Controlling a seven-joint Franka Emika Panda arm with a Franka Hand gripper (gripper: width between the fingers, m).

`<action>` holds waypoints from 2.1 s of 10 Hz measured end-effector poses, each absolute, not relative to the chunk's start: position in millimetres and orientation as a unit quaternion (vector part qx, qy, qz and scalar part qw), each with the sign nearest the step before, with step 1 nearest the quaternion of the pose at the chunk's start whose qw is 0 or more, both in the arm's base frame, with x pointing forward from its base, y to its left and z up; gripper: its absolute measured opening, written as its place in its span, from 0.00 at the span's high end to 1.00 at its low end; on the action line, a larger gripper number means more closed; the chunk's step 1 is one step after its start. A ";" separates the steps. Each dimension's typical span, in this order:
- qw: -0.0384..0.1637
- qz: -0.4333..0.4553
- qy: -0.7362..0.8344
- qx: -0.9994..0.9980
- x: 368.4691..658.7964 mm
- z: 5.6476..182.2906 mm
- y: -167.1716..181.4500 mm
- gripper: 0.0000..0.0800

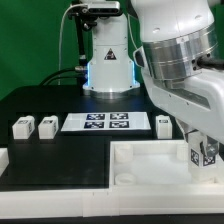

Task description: Assemble one leg

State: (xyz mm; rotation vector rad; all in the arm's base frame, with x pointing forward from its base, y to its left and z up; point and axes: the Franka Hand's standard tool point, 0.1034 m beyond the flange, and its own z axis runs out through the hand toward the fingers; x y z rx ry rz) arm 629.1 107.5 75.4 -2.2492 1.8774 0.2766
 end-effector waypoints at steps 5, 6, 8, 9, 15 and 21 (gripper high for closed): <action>0.125 0.096 0.698 -0.698 625.1 73.9 109.5 0.40; 0.130 0.088 0.640 -0.752 623.6 71.9 110.4 0.26; 0.134 0.076 0.558 -0.816 622.2 70.7 111.1 0.20; 0.138 0.069 0.511 -0.845 622.1 70.5 110.7 0.19; 0.105 0.013 0.162 -0.981 626.5 74.2 114.2 0.19; 0.107 0.037 0.347 -0.931 624.8 72.7 113.3 0.62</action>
Offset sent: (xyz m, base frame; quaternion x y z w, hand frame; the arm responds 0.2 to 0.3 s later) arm 0.0000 0.0000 0.0000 0.0000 0.0000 -0.0899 0.9960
